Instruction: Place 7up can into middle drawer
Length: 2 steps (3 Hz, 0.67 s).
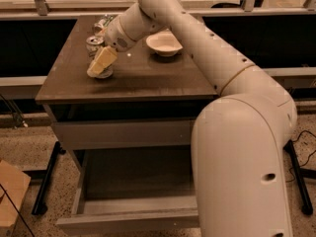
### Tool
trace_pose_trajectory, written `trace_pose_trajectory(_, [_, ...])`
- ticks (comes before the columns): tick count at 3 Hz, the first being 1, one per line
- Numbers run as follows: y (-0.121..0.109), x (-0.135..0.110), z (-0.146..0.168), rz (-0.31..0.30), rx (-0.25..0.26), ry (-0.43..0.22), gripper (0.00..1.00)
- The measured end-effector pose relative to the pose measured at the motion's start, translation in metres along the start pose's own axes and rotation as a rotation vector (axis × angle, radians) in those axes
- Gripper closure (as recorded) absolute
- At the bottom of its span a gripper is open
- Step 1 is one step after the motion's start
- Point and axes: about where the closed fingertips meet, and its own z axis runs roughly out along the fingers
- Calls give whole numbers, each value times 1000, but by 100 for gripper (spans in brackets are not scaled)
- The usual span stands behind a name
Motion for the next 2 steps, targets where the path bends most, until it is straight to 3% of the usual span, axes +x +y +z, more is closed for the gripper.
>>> trace_pose_trajectory(2, [30,-22,3,-20,-78,-58,65])
